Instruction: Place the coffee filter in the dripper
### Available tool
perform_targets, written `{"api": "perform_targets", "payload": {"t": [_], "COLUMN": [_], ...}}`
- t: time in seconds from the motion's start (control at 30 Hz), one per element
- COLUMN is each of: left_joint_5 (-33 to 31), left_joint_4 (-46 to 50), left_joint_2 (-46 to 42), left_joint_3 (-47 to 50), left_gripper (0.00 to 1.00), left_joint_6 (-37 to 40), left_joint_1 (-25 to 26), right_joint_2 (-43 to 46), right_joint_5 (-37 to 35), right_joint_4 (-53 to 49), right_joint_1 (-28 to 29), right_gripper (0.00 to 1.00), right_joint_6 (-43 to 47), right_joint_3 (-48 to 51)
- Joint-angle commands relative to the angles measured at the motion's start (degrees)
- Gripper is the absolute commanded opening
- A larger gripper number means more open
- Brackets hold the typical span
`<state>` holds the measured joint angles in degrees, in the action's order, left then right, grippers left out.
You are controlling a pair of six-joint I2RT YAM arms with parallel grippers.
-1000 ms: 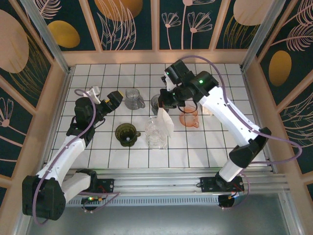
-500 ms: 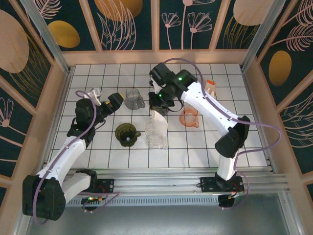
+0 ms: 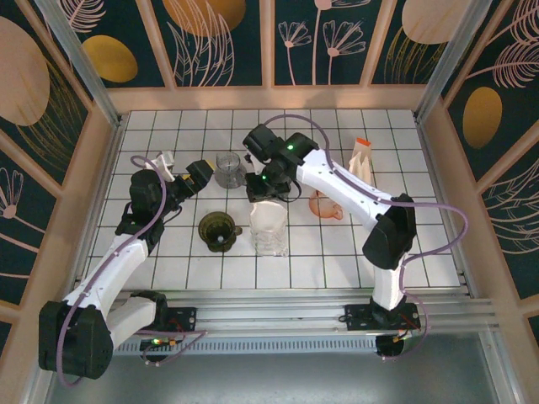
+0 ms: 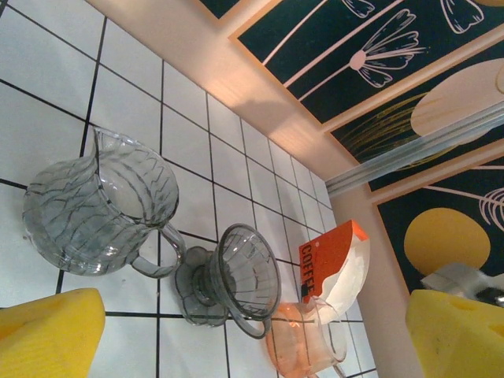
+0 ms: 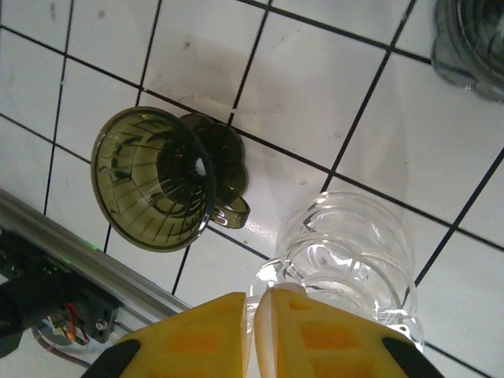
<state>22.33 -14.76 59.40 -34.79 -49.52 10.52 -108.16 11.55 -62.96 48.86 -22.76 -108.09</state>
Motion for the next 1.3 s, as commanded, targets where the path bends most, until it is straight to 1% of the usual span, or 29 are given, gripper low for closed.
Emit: {"api": "perform_targets", "payload": {"t": [0.0, 0.13, 0.3, 0.43, 0.5, 0.57, 0.73, 0.8, 0.87, 0.97, 1.03, 1.13, 1.27], "left_joint_5": [1.32, 1.40, 1.77, 1.85, 1.84, 1.30, -2.23, -3.49, -4.04, -2.55, -1.23, -0.86, -0.19], "left_joint_4": [-2.20, -2.05, -0.94, 1.03, 2.45, 4.82, 12.09, 14.96, 17.46, 18.79, 19.03, 18.81, 18.02], "left_joint_2": [-0.41, -0.51, -0.33, -0.59, -0.51, -0.13, 0.64, -0.24, -1.80, -3.95, -4.11, -2.93, -0.98], "left_joint_3": [0.51, 0.21, -0.88, -2.20, -3.19, -4.57, -6.26, -5.78, -5.74, -5.90, -6.06, -5.95, -5.23], "left_gripper": [0.99, 0.98, 0.99, 0.99, 0.99, 0.97, 0.94, 0.94, 0.95, 0.96, 0.95, 0.91, 0.93], "left_joint_6": [0.72, 0.67, 1.54, 2.96, 3.76, 5.31, 9.26, 10.37, 11.59, 12.90, 13.19, 12.90, 12.01], "left_joint_1": [0.46, 0.70, 1.48, 2.69, 3.71, 5.50, 12.34, 14.67, 16.11, 17.62, 18.53, 20.36, 21.86], "right_joint_2": [2.12, 3.41, 5.46, 8.61, 10.75, 14.05, 21.48, 26.28, 30.77, 34.97, 36.05, 36.30, 36.53], "right_joint_5": [-1.91, -3.82, -6.36, -9.36, -9.75, -10.27, -9.86, -9.58, -8.10, -4.71, -3.54, -2.23, -0.35], "right_joint_4": [2.03, 2.87, 4.73, 8.29, 10.51, 13.71, 19.04, 23.15, 27.23, 31.89, 33.64, 34.86, 36.61], "right_joint_1": [0.36, 0.36, 0.27, 0.05, -0.42, -0.70, -0.87, -0.96, -1.13, -1.31, -1.69, -3.34, -4.89], "right_gripper": [0.31, 0.47, 0.56, 0.61, 0.66, 0.67, 0.68, 0.71, 0.74, 0.79, 0.80, 0.79, 0.79], "right_joint_6": [0.24, 0.70, 1.40, 1.58, 1.11, 0.66, 0.71, 0.36, 1.10, 1.84, 1.84, 1.78, 1.50], "right_joint_3": [0.37, -1.19, -2.08, -0.24, 2.76, 7.67, 19.92, 26.20, 31.31, 37.14, 39.66, 42.52, 45.25]}}
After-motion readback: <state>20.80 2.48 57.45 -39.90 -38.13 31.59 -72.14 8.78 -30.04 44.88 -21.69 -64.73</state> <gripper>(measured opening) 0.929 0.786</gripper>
